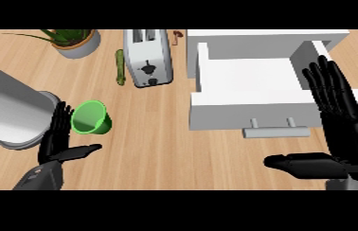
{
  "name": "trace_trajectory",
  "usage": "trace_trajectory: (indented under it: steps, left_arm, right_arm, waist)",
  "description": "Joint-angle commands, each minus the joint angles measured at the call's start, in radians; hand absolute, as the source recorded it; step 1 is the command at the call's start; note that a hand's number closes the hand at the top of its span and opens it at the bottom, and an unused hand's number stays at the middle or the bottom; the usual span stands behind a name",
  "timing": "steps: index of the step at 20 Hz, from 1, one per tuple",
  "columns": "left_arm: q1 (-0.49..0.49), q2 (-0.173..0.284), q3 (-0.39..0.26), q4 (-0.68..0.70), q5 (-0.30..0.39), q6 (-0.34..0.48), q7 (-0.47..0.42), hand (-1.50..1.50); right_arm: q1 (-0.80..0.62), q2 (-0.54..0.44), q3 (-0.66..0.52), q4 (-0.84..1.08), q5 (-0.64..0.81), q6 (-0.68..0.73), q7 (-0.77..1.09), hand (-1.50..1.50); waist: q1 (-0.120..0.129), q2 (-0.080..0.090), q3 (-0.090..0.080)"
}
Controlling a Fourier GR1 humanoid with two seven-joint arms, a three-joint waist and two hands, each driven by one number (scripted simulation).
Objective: Pick up the cup, place it into the drawer and close the drawer
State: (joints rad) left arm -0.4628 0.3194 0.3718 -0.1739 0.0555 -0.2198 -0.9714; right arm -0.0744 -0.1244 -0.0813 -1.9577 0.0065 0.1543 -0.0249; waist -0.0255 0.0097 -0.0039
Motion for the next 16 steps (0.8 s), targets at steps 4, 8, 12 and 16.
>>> trace_trajectory:
  steps: [4,8,12,16]
  left_arm:
    - [-0.011,-0.008,0.005,0.019,-0.001,-0.059,-0.084,-1.50]
    - [-0.018,-0.008,0.015,0.012,0.016,-0.136,-0.070,-1.50]
    - [-0.026,-0.021,0.003,-0.003,0.011,-0.186,-0.074,-1.50]
    - [-0.018,-0.029,0.009,-0.012,0.028,-0.266,-0.076,-1.50]
  right_arm:
    - [-0.014,-0.009,-0.010,0.066,-0.002,0.022,-0.053,-1.50]
    - [0.000,0.001,0.013,0.014,0.014,0.010,-0.011,-1.50]
    - [-0.051,-0.009,-0.019,0.035,-0.011,0.002,0.028,-1.50]
    - [-0.033,-0.006,-0.012,0.027,-0.020,0.015,0.013,-1.50]
  waist:
    - [-0.004,0.005,-0.001]
    - [-0.005,0.003,-0.001]
    - [-0.004,0.005,-0.002]
    - [-0.002,0.003,-0.001]
